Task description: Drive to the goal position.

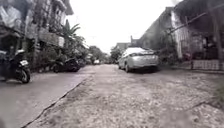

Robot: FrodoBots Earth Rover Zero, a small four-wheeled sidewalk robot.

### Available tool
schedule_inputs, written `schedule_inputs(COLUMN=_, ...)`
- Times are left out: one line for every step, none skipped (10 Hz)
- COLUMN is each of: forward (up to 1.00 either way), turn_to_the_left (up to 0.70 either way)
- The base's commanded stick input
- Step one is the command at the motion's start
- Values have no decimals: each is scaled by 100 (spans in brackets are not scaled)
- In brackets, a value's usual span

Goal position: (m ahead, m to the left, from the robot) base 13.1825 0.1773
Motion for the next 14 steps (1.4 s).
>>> schedule_inputs(forward=100, turn_to_the_left=0)
schedule_inputs(forward=100, turn_to_the_left=0)
schedule_inputs(forward=100, turn_to_the_left=0)
schedule_inputs(forward=100, turn_to_the_left=0)
schedule_inputs(forward=100, turn_to_the_left=0)
schedule_inputs(forward=100, turn_to_the_left=0)
schedule_inputs(forward=100, turn_to_the_left=0)
schedule_inputs(forward=100, turn_to_the_left=0)
schedule_inputs(forward=100, turn_to_the_left=0)
schedule_inputs(forward=100, turn_to_the_left=0)
schedule_inputs(forward=100, turn_to_the_left=0)
schedule_inputs(forward=100, turn_to_the_left=0)
schedule_inputs(forward=100, turn_to_the_left=0)
schedule_inputs(forward=100, turn_to_the_left=0)
